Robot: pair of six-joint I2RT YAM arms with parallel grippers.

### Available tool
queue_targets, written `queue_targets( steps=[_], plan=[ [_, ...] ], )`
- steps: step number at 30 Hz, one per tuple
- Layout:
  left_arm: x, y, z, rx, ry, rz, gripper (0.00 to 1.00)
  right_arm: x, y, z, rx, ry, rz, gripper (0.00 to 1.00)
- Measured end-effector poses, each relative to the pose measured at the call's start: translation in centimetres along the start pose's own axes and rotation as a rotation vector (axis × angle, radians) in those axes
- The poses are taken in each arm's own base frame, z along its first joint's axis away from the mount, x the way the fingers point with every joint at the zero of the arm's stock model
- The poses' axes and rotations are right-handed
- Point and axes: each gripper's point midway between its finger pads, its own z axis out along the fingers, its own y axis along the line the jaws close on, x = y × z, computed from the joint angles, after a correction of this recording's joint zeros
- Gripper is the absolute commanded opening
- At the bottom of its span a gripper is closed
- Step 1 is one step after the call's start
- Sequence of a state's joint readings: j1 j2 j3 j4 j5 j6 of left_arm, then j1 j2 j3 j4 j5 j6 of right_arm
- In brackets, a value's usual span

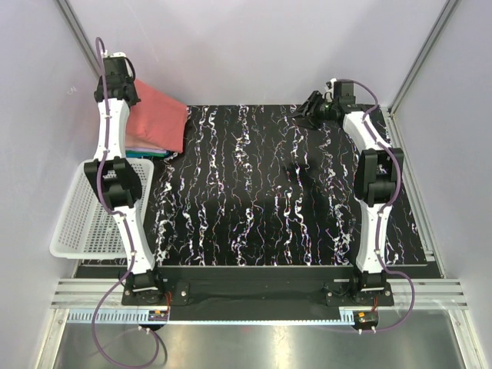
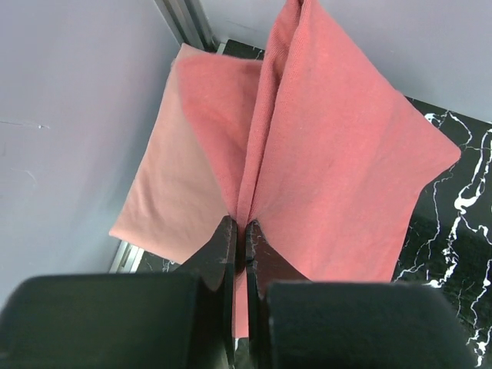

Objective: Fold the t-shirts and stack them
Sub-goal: Neatly place the folded tshirt to the corner

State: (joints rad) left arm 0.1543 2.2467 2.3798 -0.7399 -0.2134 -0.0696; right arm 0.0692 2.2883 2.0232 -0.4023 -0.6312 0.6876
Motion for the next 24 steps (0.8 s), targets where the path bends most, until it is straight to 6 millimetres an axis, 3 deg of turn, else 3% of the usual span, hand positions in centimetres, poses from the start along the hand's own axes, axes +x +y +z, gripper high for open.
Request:
queue_targets(
  steps=[15, 19, 24],
  plan=[
    [-2.7, 2.1, 0.1, -0.038, -0.092, 0.003, 0.0, -0.7, 0.4, 0.5, -0.017, -0.003, -0.003, 0.55],
    [-1.4, 2.7, 1.4, -0.091, -0.086, 0.022, 0.0, -0.4, -0.3, 1.1, -0.01, 0.011, 0.014, 0.55],
    [2.1, 3.8, 3.2, -0.157, -0.012, 0.066, 0.0, -0.2, -0.8, 1.3, -0.004, 0.018, 0.013, 0.55]
  ],
)
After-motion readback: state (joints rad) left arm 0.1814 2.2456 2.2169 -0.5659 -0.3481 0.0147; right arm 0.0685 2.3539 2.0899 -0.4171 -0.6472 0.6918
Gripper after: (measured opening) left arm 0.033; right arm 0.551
